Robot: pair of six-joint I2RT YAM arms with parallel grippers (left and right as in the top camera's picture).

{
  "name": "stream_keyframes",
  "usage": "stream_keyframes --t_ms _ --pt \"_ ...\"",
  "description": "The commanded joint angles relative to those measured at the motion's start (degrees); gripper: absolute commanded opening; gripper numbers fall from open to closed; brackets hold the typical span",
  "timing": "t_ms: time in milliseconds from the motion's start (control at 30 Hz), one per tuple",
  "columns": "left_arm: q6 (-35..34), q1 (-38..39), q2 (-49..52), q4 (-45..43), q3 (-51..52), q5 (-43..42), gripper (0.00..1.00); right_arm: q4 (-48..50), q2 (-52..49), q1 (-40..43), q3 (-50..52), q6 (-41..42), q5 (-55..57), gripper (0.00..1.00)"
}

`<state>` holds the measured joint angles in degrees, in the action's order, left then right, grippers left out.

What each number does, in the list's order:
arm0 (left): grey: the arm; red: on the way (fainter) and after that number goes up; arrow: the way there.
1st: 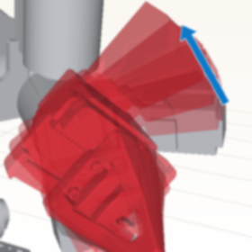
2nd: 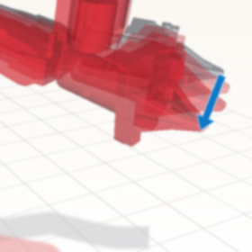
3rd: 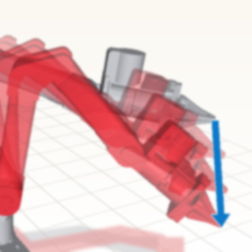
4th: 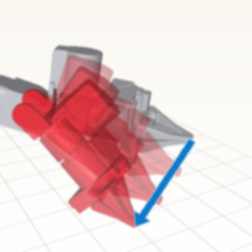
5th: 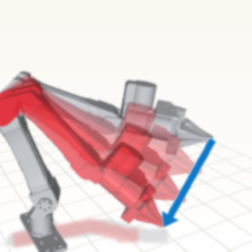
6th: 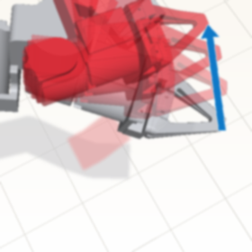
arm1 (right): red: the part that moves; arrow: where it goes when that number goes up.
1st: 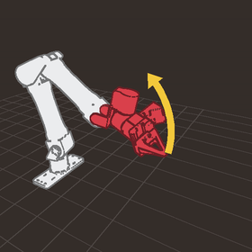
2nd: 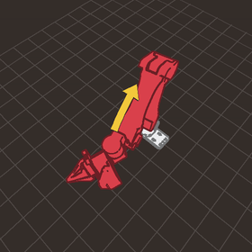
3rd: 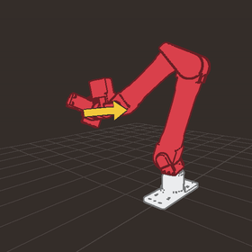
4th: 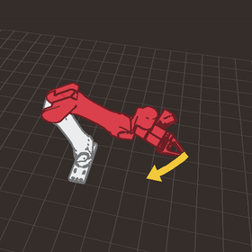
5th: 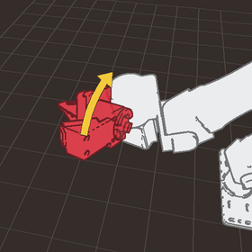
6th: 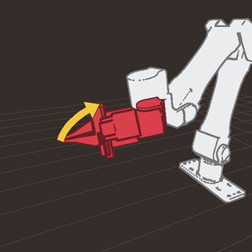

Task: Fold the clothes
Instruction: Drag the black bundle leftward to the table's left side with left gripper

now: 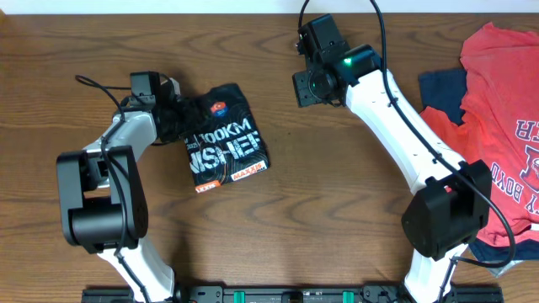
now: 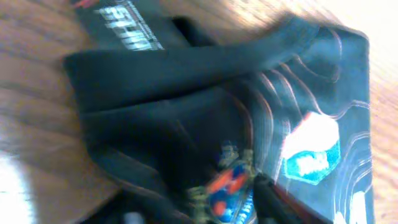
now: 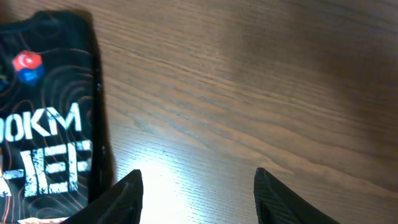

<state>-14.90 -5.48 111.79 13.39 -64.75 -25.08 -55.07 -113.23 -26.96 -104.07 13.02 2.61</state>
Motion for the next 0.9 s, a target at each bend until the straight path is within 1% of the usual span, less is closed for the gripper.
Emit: stream_keyframes --t_ms 0,133,233,500,667,867 --pt "2.2 0.0 3.5 -0.9 1.2 -1.5 0.06 -0.2 0.4 0.1 -0.2 0.5 0.6 0.55" --pt "2.1 -1.9 2.1 -4.7 1.1 -1.5 0.06 -0.5 0.4 0.1 -0.2 0.5 0.6 0.55" --pt "0.1 -5.5 0.7 -6.8 0.5 -1.3 0.06 -0.5 0.4 0.2 -0.2 0.5 0.6 0.56" --pt "-6.7 -22.3 -0.7 -11.4 0.0 -1.2 0.06 -1.1 0.4 0.9 -0.2 0.5 0.6 0.55" --pt "-6.9 -31.8 -0.7 -11.7 0.0 2.1 0.06 -1.1 0.4 0.9 -0.2 0.5 0.6 0.56" --pt "-6.9 -41.1 -0.7 -12.0 0.0 2.2 0.07 -1.4 0.4 0.9 -0.2 0.5 0.6 0.56"
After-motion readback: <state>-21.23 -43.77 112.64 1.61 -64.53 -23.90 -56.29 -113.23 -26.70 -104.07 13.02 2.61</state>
